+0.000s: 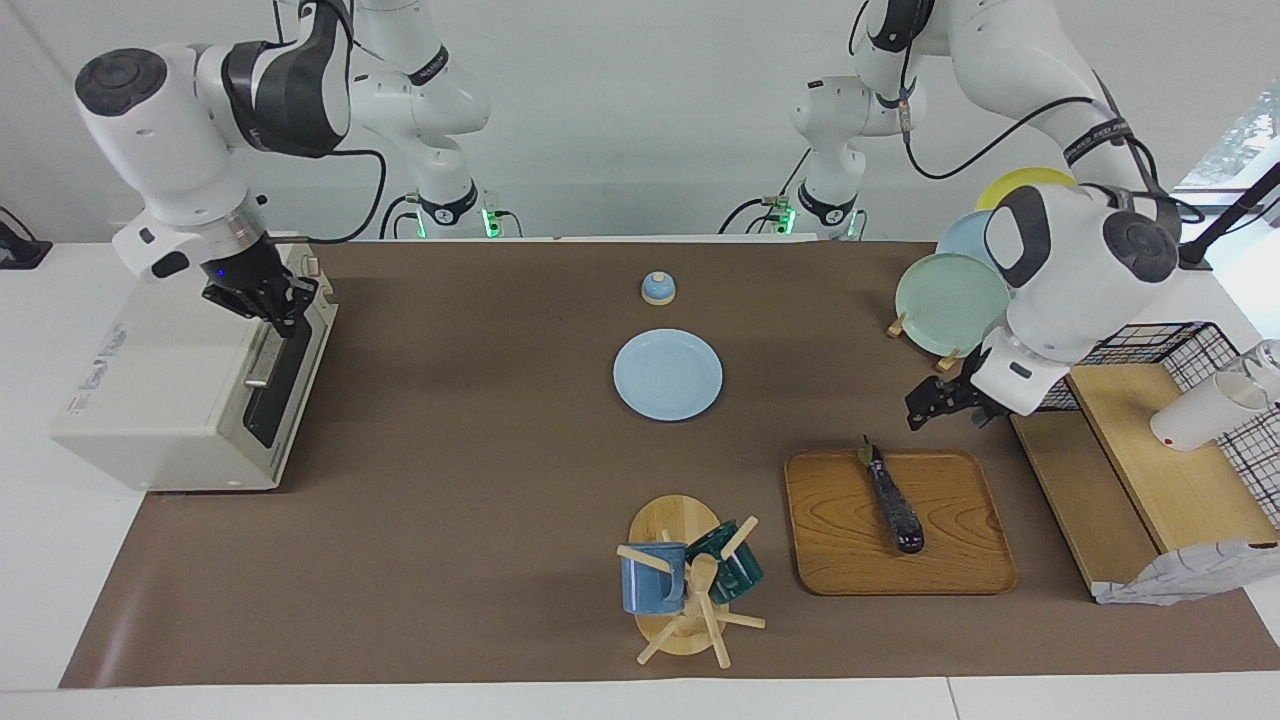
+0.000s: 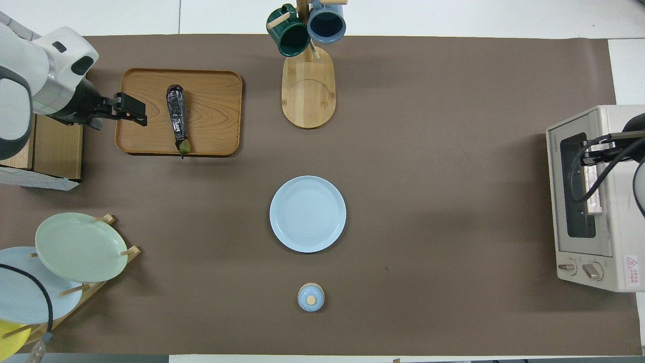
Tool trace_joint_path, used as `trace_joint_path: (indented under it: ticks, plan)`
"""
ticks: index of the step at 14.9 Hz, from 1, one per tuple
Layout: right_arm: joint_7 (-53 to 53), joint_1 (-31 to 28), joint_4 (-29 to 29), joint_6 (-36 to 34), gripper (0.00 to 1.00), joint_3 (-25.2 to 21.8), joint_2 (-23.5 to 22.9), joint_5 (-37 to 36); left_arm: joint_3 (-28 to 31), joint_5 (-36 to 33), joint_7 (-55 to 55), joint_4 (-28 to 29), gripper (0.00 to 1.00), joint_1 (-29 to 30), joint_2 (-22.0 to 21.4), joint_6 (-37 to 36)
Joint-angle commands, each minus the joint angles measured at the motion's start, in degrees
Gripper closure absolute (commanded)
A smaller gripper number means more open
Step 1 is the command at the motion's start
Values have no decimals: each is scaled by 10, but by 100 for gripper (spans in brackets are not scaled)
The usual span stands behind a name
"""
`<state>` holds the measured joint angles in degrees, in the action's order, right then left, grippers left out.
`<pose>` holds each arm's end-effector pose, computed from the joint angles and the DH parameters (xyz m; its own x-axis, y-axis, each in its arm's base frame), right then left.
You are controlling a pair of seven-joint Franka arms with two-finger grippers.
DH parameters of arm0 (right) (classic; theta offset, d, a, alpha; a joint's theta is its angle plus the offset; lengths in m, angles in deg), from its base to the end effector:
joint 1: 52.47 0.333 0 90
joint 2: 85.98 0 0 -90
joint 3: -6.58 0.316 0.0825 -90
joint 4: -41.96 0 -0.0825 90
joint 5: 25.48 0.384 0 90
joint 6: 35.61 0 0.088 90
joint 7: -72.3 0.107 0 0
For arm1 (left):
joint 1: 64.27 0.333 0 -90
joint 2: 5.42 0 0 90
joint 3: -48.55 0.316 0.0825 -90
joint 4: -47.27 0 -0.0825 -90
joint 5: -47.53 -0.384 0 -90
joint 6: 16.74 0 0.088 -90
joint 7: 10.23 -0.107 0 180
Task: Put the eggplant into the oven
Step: 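Reach the left gripper to the eggplant on the wooden tray and grasp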
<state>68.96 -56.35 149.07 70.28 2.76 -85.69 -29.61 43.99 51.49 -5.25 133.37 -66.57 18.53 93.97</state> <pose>0.5529 -0.0805 0.5090 0.9982 -0.0564 -0.0209 -0.0549 -0.9962 0.0675 0.6773 -0.0785 0.4292 1.0000 -0.0016 0.0026 -0.0018 -0.9952 0.0977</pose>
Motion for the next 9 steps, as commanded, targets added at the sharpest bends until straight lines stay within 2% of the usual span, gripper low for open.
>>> trace_joint_path:
  ticks: [1,3,4,9]
  plan:
    - [18,-10,45,32,100,5,14,-42,10,-3,18,-47,0,-25,80,58]
    - [17,-13,58,52,100,5,9,-67,10,-9,18,-60,0,-26,117,99]
    - [16,-15,66,61,100,5,9,-68,10,-11,18,-54,0,-28,118,134]
    - [15,-23,93,83,100,5,10,-67,10,-44,18,1,1,-30,111,185]
